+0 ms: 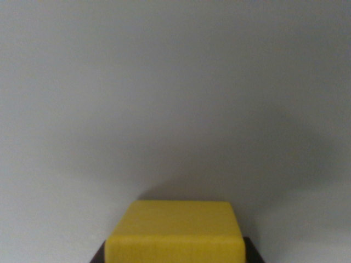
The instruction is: Pick yellow cube
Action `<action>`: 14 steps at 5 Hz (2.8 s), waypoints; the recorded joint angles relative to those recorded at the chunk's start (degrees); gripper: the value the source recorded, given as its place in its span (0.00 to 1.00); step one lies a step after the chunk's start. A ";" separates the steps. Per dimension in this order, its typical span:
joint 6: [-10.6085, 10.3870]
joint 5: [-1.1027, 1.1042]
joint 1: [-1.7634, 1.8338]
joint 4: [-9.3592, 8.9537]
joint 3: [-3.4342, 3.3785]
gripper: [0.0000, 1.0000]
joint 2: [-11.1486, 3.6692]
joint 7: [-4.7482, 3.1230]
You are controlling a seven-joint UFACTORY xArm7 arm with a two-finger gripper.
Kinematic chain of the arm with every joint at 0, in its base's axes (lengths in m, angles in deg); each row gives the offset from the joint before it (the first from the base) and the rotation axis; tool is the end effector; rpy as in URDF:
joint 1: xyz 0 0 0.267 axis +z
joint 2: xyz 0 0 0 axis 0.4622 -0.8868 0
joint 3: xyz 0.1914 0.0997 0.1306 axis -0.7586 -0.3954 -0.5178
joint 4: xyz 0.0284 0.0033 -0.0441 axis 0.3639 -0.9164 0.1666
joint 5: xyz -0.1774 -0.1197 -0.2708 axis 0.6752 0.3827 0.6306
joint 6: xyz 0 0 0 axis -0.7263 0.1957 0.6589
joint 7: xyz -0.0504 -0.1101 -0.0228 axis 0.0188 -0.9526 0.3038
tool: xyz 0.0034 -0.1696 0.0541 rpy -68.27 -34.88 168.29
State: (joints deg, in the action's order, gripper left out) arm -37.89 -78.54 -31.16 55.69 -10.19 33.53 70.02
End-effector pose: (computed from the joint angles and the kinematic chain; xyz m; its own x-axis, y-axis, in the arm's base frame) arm 0.4806 -0.0221 -0.0218 0.9972 0.0450 -0.0603 0.0391 -0.9946 -0.0957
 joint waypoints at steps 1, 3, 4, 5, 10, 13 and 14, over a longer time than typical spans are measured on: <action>0.00 0.00 0.00 0.00 0.00 1.00 0.00 0.00; 0.56 0.03 0.00 0.38 0.01 1.00 0.18 0.06; 1.48 0.08 0.00 1.01 0.03 1.00 0.48 0.15; 1.48 0.08 0.00 1.01 0.03 1.00 0.48 0.15; 6.01 0.34 0.00 4.10 0.12 1.00 1.94 0.62; 7.90 0.45 0.00 5.39 0.16 1.00 2.54 0.81; 10.10 0.57 0.00 6.88 0.21 1.00 3.25 1.03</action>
State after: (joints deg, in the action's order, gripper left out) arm -27.79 -77.97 -31.16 62.58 -9.98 36.78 71.05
